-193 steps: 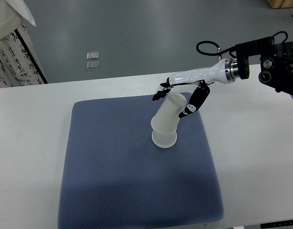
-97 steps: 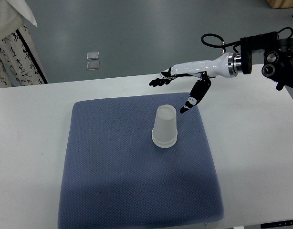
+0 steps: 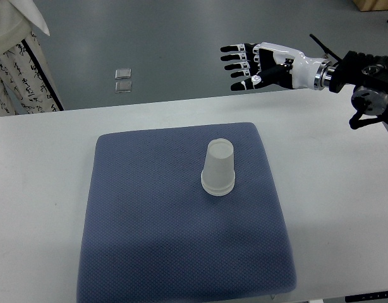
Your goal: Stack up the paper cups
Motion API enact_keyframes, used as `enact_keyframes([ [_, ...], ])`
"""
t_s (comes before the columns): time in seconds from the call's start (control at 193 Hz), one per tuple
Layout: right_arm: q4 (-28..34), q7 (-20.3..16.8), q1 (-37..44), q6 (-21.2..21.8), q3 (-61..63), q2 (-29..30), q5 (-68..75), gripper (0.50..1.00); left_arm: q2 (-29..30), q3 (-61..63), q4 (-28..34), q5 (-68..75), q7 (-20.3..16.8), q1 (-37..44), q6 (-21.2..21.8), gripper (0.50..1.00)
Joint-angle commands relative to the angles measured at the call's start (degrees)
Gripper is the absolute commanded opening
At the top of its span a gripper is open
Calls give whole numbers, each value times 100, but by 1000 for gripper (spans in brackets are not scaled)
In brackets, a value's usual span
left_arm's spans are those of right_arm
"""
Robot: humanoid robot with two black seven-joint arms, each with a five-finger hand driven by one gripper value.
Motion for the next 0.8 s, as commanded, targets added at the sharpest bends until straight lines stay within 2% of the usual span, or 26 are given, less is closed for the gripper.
enact_keyframes([
  [0.0, -146, -231, -312, -367, 19, 179, 997, 911, 0, -3, -3, 0, -1, 0, -3, 1000],
  [0.202, -366, -556, -585, -754, 283, 399, 2157, 911, 0, -2, -3, 0, -1, 0, 6, 1000],
  [0.373, -375, -512, -769, -894, 283, 478, 2280, 913, 0, 6, -3, 0, -1, 0, -3, 1000],
  [0.792, -375, -486, -945, -798, 283, 487, 2307, 913, 0, 6, -3, 0, -1, 0, -3, 1000],
])
